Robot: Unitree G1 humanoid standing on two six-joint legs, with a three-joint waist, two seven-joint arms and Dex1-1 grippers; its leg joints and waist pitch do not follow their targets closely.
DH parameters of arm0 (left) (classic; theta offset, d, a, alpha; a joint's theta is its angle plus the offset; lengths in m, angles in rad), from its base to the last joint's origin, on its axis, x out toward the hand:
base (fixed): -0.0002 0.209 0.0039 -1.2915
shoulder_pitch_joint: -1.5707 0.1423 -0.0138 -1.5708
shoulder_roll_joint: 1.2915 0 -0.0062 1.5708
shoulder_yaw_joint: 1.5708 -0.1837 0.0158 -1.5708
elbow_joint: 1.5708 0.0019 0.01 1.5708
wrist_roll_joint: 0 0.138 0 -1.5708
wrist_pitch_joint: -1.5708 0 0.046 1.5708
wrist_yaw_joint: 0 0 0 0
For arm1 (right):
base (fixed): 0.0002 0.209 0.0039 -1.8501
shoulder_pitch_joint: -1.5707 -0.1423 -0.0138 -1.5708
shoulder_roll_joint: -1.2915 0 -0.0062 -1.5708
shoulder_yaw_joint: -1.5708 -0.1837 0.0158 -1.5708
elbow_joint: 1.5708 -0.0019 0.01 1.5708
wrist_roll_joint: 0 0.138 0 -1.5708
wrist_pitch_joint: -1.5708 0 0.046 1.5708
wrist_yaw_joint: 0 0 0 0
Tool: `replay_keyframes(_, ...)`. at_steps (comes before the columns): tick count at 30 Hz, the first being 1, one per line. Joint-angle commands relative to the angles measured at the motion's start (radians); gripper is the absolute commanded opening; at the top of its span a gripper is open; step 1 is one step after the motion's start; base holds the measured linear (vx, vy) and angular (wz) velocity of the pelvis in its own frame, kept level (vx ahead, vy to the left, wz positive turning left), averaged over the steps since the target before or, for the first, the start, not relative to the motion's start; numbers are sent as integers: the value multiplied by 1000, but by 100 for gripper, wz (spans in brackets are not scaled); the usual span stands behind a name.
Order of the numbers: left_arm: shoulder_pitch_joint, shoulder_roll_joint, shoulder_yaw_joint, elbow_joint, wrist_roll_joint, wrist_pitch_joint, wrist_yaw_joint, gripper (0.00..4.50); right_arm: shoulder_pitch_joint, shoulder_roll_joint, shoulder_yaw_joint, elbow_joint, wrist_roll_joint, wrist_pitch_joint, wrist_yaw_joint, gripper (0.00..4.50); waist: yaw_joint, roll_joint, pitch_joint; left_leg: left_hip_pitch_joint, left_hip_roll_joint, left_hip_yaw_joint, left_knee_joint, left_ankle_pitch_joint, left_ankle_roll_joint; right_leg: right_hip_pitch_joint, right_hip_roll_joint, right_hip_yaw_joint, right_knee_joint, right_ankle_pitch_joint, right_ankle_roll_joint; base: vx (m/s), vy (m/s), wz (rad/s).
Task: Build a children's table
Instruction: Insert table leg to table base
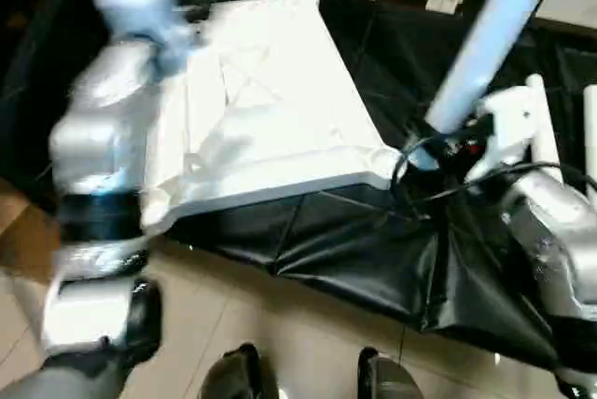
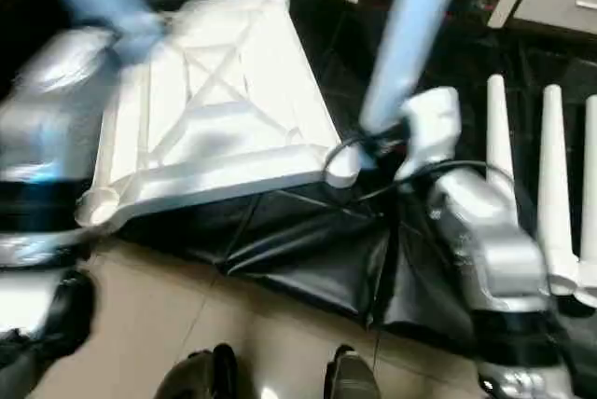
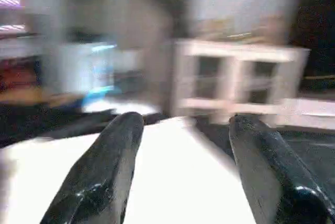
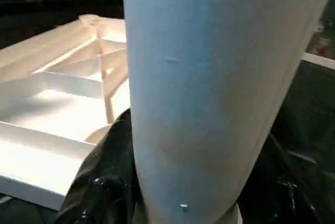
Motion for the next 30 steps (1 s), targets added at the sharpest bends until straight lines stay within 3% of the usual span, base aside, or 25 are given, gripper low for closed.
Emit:
replay_keyframes(1, 20, 4, -4, -53, 42, 15, 26, 300, 11, -4, 5, -56, -16, 41, -15, 191, 8, -8, -117, 50, 6, -10, -70, -307, 19, 55, 19, -9, -67, -298, -120, 0, 0, 0)
replay_keyframes(2, 71, 6, 6, -95, 62, 27, 39, 300, 30, -6, 4, -95, -24, 79, -37, 191, 7, -13, -121, 50, 5, -8, -68, -297, 22, 55, 20, -8, -65, -284, -129, 0, 0, 0)
replay_keyframes(3, 239, -21, 13, -231, 88, 75, 46, 300, 95, 0, -6, -213, -44, 140, -87, 191, 15, -13, -128, 53, 9, -7, -65, -275, 28, 58, 19, -7, -61, -254, -147, 0, 0, 0)
replay_keyframes(4, 272, -26, 12, -257, 93, 81, 46, 300, 108, 0, -7, -235, -51, 147, -97, 191, 22, -12, -130, 45, 17, -10, -68, -209, 47, 70, 13, -7, -53, -176, -163, 0, 0, 0)
replay_keyframes(5, 427, -65, -2, -396, 94, 107, 69, 300, 168, 1, -10, -323, -114, 140, -151, 191, 19, -18, -128, 43, 15, -4, -68, -224, 65, 60, 17, -7, -59, -198, -156, 86, 15, 5)
replay_keyframes(6, 465, -79, -8, -437, 85, 116, 87, 300, 182, 2, -10, -340, -140, 130, -174, 191, 22, -10, -136, 52, 19, -4, -65, -225, 62, 57, 17, -5, -57, -201, -155, 78, 8, 11)
replay_keyframes(7, 505, -110, -10, -482, 80, 116, 127, 300, 193, 19, -20, -351, -156, 107, -206, 191, 19, -10, -136, 55, 17, -3, -67, -254, 56, 49, 21, -5, -66, -229, -149, 78, 8, 11)
replay_keyframes(8, 537, -127, -26, -509, 86, 97, 149, 300, 200, 37, -28, -359, -150, 99, -225, 191, 21, -3, -141, 59, 19, -6, -67, -263, 49, 50, 20, -6, -62, -229, -148, 0, 0, 0)
replay_keyframes(9, 575, -143, -56, -537, 100, 79, 169, 300, 210, 59, -36, -368, -121, 97, -232, 191, 21, -6, -131, 61, 20, -4, -72, -323, 39, 39, 23, -6, -76, -272, -126, 0, 0, 0)
replay_keyframes(10, 599, -150, -86, -549, 108, 65, 173, 300, 218, 73, -40, -373, -88, 102, -227, 191, 23, -6, -130, 64, 22, -5, -74, -354, 34, 37, 23, -6, -78, -291, -113, 0, 0, 0)
replay_keyframes(11, 620, -150, -122, -553, 123, 47, 172, 300, 224, 90, -43, -380, -59, 114, -225, 191, 26, -14, -120, 71, 20, -7, -80, -447, 8, 31, 26, -5, -89, -377, -59, 0, 0, 0)
replay_keyframes(15, 659, -159, -217, -564, 194, -5, 156, 300, 260, 134, -12, -397, -64, 122, -237, 191, 27, -19, -116, 57, 15, -18, -91, -473, -37, 39, 22, -6, -91, -440, 16, 0, 0, 0)
replay_keyframes(17, 662, -185, -222, -569, 198, 7, 164, 300, 271, 148, 2, -409, -72, 111, -243, 191, 22, -20, -116, 57, 12, -18, -91, -494, -55, 36, 22, -4, -95, -460, 29, 0, 0, 0)
replay_keyframes(18, 665, -193, -226, -576, 200, 8, 168, 300, 278, 168, -2, -416, -68, 110, -254, 191, 21, -16, -119, 57, 11, -20, -90, -500, -56, 37, 20, -5, -95, -467, 31, 0, 0, 0)
replay_keyframes(20, 679, -200, -239, -598, 194, 5, 184, 300, 332, 184, 6, -446, -86, 73, -262, 191, 14, -18, -117, 54, 8, -21, -90, -521, -53, 34, 20, -7, -101, -498, 37, 0, 0, 0)
replay_keyframes(23, 710, -189, -249, -609, 186, -26, 174, 300, 394, 185, -8, -487, -79, 61, -265, 191, 6, -11, -117, 50, 5, -26, -91, -552, -50, 38, 19, -11, -110, -549, 55, 0, 0, 0)
replay_keyframes(26, 748, -196, -248, -618, 188, -41, 172, 300, 468, 193, -27, -539, -68, 53, -265, 191, -2, -4, -116, 54, 3, -31, -91, -598, -53, 36, 23, -17, -117, -591, 60, 0, 0, 0)
replay_keyframes(28, 754, -201, -248, -620, 190, -43, 168, 300, 486, 193, -32, -552, -69, 51, -264, 191, -6, -4, -115, 56, 2, -33, -91, -614, -53, 36, 24, -20, -122, -611, 63, 0, 0, 0)
replay_keyframes(30, 754, -209, -251, -621, 194, -43, 168, 300, 494, 193, -34, -554, -82, 47, -267, 191, -17, 4, -112, 55, 3, -42, -99, -657, -58, 43, 26, -31, -127, -631, 61, -26, 12, -7)
